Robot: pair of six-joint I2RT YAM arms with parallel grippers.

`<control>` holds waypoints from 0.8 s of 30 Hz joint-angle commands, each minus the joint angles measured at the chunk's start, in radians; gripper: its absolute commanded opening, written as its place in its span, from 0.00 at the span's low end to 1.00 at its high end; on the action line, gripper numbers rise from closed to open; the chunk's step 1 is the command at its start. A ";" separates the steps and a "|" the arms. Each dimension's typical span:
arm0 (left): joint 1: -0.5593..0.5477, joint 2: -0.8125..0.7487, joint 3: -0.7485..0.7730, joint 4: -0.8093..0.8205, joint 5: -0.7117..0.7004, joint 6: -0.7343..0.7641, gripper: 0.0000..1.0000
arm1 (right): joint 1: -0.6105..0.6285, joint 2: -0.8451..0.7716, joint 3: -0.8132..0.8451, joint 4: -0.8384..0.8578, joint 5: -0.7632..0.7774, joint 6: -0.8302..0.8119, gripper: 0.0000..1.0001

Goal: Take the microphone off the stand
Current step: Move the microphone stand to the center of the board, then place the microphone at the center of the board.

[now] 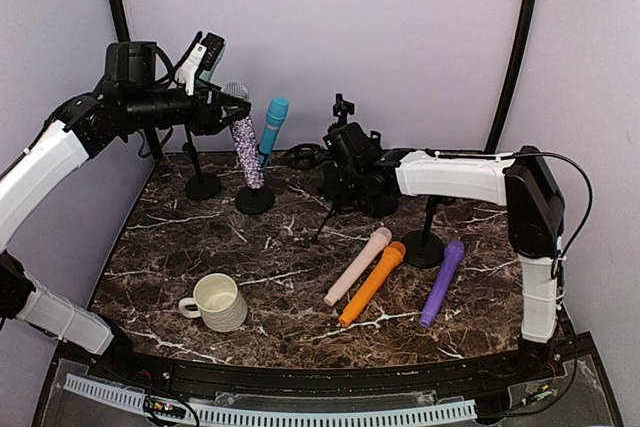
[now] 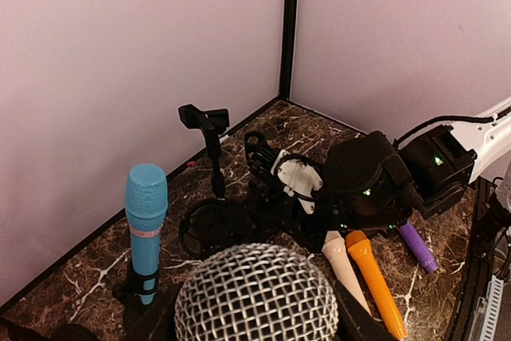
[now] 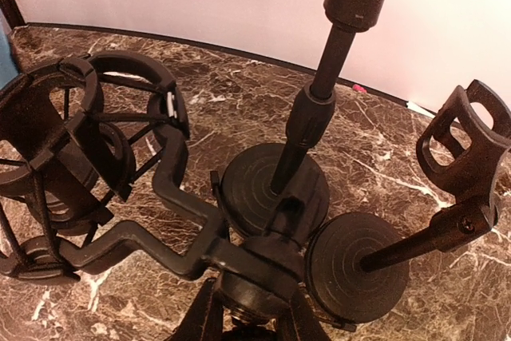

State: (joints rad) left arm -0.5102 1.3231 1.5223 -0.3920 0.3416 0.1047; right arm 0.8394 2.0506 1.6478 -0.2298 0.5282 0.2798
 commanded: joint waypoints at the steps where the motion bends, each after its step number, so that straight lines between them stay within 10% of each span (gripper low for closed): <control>1: -0.006 -0.038 -0.022 0.046 0.106 -0.007 0.00 | -0.070 0.024 -0.008 -0.013 0.093 -0.054 0.04; 13: -0.007 -0.010 -0.067 0.037 0.198 0.001 0.00 | -0.138 0.063 0.021 0.021 0.027 -0.069 0.06; 24: -0.007 0.027 -0.116 0.007 0.216 -0.002 0.00 | -0.138 -0.069 -0.091 0.111 -0.176 -0.077 0.53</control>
State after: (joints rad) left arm -0.5110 1.3521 1.4155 -0.4004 0.5282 0.1009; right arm 0.7082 2.0663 1.6123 -0.1791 0.4419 0.2188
